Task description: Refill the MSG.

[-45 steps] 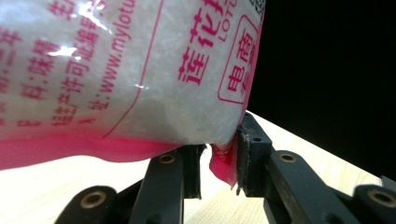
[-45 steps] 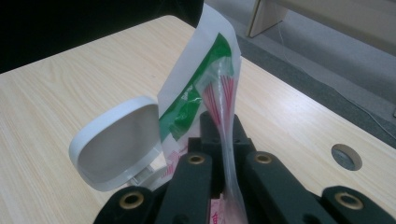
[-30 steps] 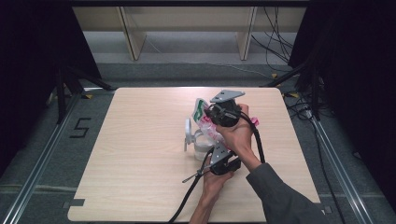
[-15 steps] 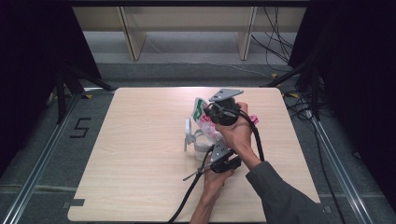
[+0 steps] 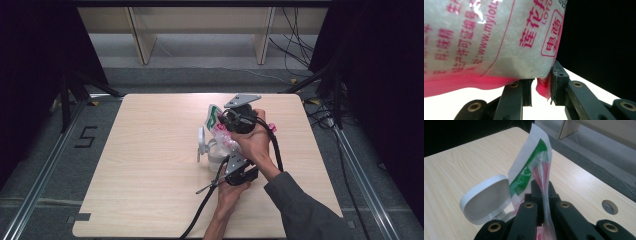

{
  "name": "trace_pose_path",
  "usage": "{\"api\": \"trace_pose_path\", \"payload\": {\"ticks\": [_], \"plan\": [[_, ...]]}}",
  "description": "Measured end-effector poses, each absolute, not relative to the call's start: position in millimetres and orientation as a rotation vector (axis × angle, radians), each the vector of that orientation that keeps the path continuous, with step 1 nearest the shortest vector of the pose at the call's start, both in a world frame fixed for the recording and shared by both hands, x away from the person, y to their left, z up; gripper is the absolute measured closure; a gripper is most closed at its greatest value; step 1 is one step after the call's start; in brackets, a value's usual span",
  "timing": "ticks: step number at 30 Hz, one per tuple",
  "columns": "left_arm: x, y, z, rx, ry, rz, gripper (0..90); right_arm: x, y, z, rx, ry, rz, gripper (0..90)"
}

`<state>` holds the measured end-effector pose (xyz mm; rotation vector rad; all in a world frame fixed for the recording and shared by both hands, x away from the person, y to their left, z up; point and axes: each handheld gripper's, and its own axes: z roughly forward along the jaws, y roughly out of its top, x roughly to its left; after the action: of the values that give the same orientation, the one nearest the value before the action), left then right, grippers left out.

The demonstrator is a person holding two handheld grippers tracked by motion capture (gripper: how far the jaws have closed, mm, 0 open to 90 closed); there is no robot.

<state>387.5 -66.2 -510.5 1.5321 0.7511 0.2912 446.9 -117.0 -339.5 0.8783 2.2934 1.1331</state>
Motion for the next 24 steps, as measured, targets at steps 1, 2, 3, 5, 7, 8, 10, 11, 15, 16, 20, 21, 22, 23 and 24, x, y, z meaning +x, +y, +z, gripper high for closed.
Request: {"api": "trace_pose_path", "payload": {"ticks": [1, 2, 3, 5, 7, 8, 10, 11, 15, 16, 20, 21, 22, 23, 24], "plan": [[388.0, -66.5, -510.6, 1.52, 0.75, 0.282, 74.0, 445.6, -116.5, -339.6, 0.904, 2.298, 1.138, 90.0], [387.5, -66.4, -509.6, 1.53, 0.761, 0.285, 74.0, 446.0, -116.6, -339.6, 0.905, 2.293, 1.143, 90.0], [387.8, -66.7, -509.7, 1.529, 0.76, 0.284, 74.0, 446.6, -117.1, -339.5, 0.891, 2.286, 1.142, 90.0], [388.1, -67.5, -509.8, 1.517, 0.755, 0.279, 74.0, 446.7, -117.3, -339.5, 0.878, 2.285, 1.14, 90.0], [388.1, -67.7, -509.5, 1.519, 0.758, 0.282, 74.0, 446.6, -117.3, -339.2, 0.881, 2.288, 1.137, 90.0], [388.2, -67.8, -509.4, 1.521, 0.759, 0.284, 74.0, 446.2, -117.0, -339.1, 0.89, 2.295, 1.137, 90.0], [388.2, -67.7, -509.4, 1.533, 0.751, 0.295, 74.0, 446.5, -117.0, -339.0, 0.885, 2.296, 1.133, 90.0], [388.0, -67.7, -509.5, 1.534, 0.751, 0.298, 74.0, 446.2, -116.7, -339.2, 0.89, 2.297, 1.135, 90.0], [388.2, -67.1, -509.3, 1.536, 0.749, 0.301, 74.0, 445.9, -117.0, -338.4, 0.881, 2.31, 1.129, 90.0], [388.3, -67.8, -509.5, 1.527, 0.75, 0.304, 74.0, 445.3, -116.2, -338.6, 0.89, 2.311, 1.131, 90.0], [388.1, -68.1, -509.2, 1.533, 0.748, 0.313, 74.0, 446.1, -116.5, -337.9, 0.853, 2.319, 1.115, 90.0], [388.2, -67.8, -509.2, 1.535, 0.748, 0.314, 74.1, 446.1, -116.4, -338.1, 0.851, 2.319, 1.119, 90.0], [388.3, -67.8, -509.2, 1.535, 0.748, 0.315, 74.1, 446.1, -116.4, -338.4, 0.847, 2.318, 1.123, 90.0], [388.3, -67.7, -509.2, 1.535, 0.748, 0.315, 74.1, 445.9, -116.4, -338.4, 0.847, 2.317, 1.124, 90.0], [388.5, -67.7, -509.1, 1.535, 0.748, 0.314, 74.1, 445.1, -115.6, -338.8, 0.864, 2.311, 1.129, 90.0]]}}
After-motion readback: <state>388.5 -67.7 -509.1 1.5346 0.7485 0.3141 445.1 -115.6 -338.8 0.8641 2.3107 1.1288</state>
